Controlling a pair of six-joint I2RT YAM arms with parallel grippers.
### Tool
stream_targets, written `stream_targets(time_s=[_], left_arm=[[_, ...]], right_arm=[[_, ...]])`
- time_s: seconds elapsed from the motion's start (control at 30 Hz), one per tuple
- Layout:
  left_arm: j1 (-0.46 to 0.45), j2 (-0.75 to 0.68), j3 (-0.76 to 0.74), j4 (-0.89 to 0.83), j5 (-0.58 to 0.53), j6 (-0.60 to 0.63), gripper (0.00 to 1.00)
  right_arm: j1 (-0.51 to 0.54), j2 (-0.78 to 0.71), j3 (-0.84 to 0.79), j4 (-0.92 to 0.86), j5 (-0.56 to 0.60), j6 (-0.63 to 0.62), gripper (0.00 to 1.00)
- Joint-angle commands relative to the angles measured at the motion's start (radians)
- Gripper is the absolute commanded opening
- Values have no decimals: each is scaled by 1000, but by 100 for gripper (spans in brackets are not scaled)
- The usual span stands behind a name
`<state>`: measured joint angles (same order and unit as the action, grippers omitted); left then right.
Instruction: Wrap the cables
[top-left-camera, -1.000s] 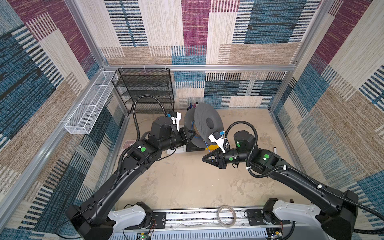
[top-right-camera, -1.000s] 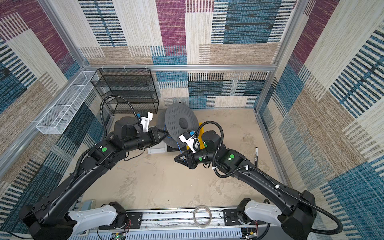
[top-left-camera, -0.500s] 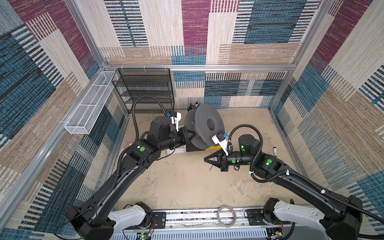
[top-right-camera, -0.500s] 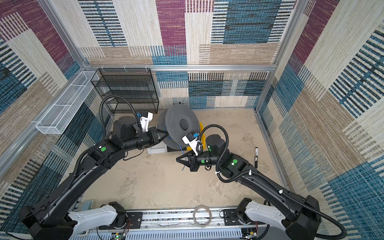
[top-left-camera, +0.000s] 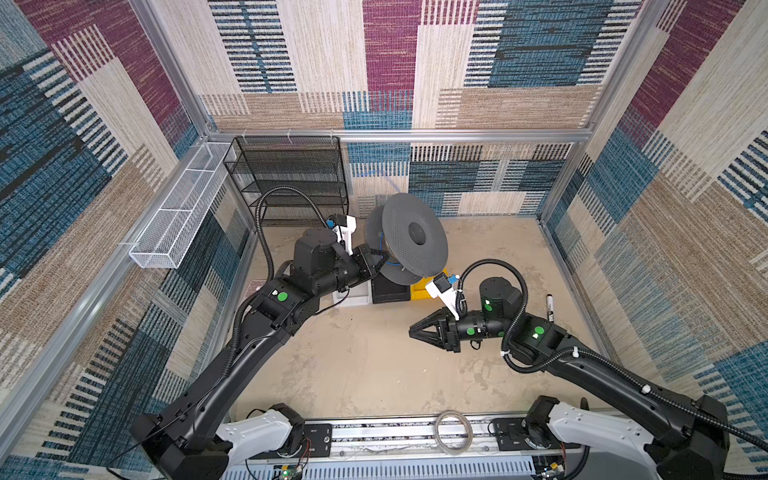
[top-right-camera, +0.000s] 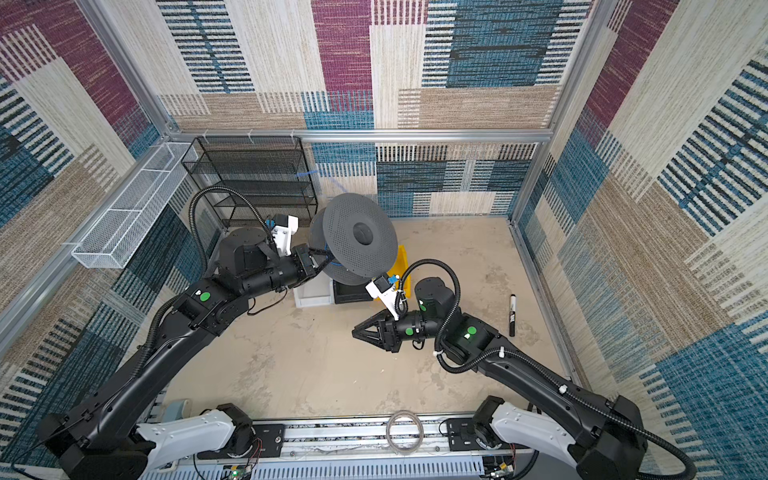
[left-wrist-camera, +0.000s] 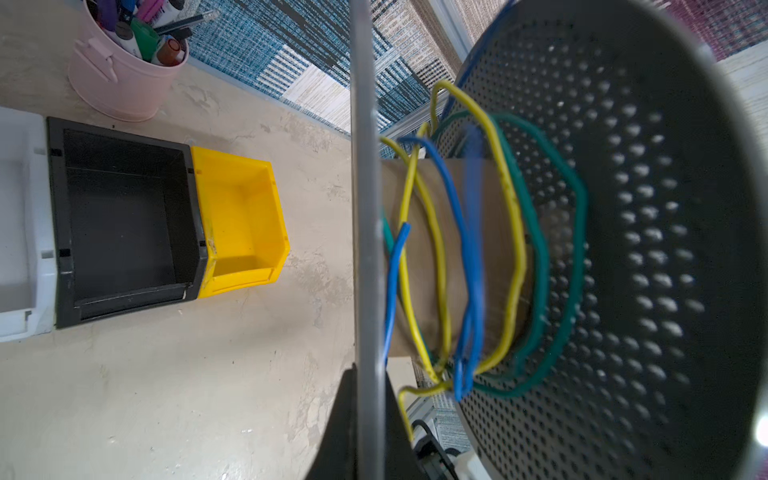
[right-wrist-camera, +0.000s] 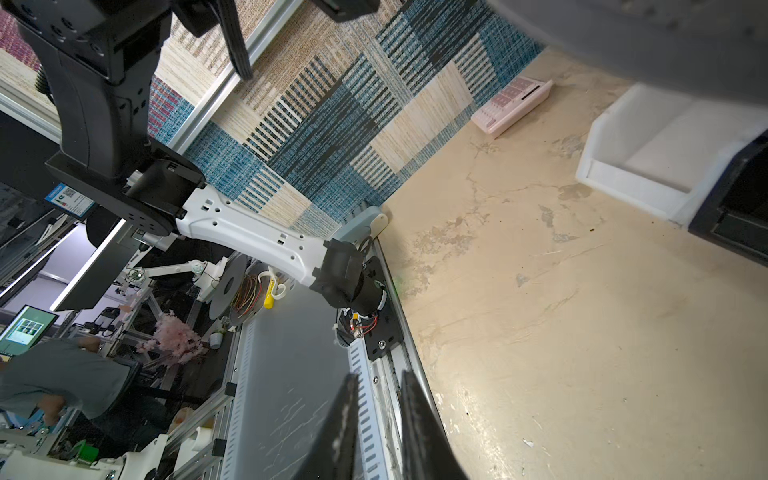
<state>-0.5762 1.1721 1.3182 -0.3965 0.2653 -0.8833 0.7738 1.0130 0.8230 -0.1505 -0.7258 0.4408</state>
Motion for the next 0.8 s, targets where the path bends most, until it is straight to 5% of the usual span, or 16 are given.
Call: stream_targets(time_s=[0.0, 0.1, 0.27, 0.6, 0.77], left_arm=[[1, -3, 9, 123, 8, -4, 0], [1, -5, 9, 116, 5, 5, 0], [1, -13, 3, 74, -27, 56, 0], [-2, -29, 27, -128, -5, 326, 0], [-5, -95, 1, -199, -56, 439, 0]], right_arm=[[1, -2, 5, 50, -8, 9, 18], [1, -16, 31, 17, 46, -6, 18], [1, -62, 172, -124, 144, -46, 35], [-81, 137, 810, -582, 463, -176, 58], [-238, 212, 891, -520, 336, -199, 69]])
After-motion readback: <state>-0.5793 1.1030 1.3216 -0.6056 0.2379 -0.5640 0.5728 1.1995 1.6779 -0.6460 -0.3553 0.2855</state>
